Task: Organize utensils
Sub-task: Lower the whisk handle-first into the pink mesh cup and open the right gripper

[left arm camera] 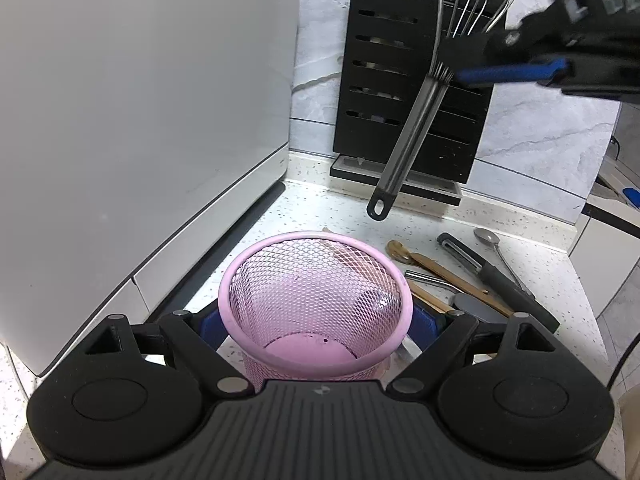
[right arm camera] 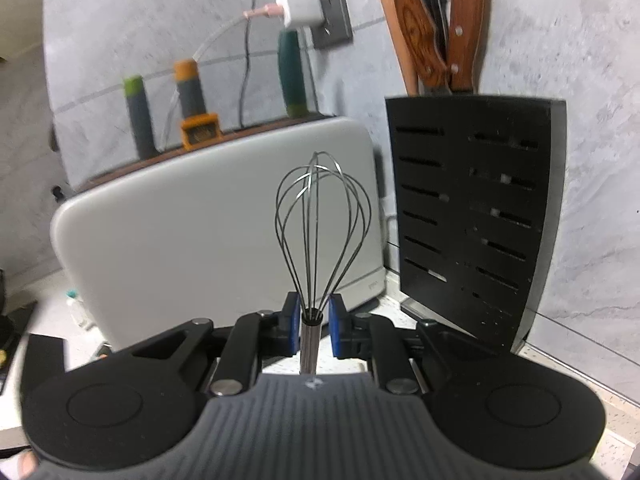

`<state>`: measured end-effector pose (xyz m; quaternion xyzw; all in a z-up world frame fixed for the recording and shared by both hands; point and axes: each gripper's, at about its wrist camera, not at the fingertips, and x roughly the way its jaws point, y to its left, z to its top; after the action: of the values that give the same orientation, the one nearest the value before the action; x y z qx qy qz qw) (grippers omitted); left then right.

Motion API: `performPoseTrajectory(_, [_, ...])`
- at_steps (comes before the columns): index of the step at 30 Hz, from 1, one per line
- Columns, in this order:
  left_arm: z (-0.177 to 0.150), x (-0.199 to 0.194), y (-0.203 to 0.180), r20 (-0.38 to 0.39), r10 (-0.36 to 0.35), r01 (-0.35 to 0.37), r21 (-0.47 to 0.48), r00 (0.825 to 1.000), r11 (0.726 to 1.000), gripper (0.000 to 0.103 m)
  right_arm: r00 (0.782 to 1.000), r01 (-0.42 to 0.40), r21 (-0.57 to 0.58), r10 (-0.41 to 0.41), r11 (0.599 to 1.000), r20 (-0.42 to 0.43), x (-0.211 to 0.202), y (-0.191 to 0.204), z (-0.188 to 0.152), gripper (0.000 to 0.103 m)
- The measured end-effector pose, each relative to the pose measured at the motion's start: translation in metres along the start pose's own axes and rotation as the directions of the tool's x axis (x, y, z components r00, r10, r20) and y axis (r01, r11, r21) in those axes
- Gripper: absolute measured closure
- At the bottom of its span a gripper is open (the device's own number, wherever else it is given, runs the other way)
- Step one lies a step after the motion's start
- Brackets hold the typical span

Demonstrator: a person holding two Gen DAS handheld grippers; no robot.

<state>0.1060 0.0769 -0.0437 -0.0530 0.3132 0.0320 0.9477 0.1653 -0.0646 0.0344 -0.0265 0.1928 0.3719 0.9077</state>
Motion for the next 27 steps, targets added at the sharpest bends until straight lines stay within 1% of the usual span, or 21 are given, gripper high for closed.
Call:
performPoseTrajectory(5, [0.0, 0.0, -0.005, -0.004, -0.018, 0.018, 0.02, 1.0, 1.0, 0.002, 0.997, -0.07, 0.008, 0.069, 0.998, 0.02, -0.024, 0.008, 0.0, 0.091])
performPoseTrajectory(8, [0.0, 0.001, -0.009, -0.007, -0.03, 0.03, 0.029, 1.0, 0.999, 0.002, 0.995, -0.102, -0.004, 0.102, 0.995, 0.004, -0.024, 0.014, -0.006, 0.091])
performPoseTrajectory(12, [0.0, 0.001, -0.014, -0.015, -0.046, 0.047, 0.04, 0.999, 0.998, 0.002, 0.991, -0.124, -0.006, 0.124, 0.992, -0.043, -0.012, 0.017, -0.016, 0.091])
performPoseTrajectory(17, [0.0, 0.001, -0.019, -0.026, -0.061, 0.062, 0.053, 0.998, 0.997, 0.002, 0.984, -0.145, 0.024, 0.147, 0.989, -0.103, 0.01, 0.015, -0.031, 0.091])
performPoseTrajectory(21, [0.0, 0.001, -0.021, -0.03, -0.064, 0.065, 0.059, 0.998, 0.996, 0.002, 0.979, -0.147, 0.013, 0.147, 0.989, -0.138, 0.03, 0.016, -0.039, 0.091])
performPoseTrajectory(27, [0.001, 0.002, -0.021, -0.033, -0.068, 0.07, 0.062, 0.997, 0.996, 0.002, 0.975, -0.147, -0.026, 0.141, 0.989, -0.174, 0.049, 0.02, -0.05, 0.091])
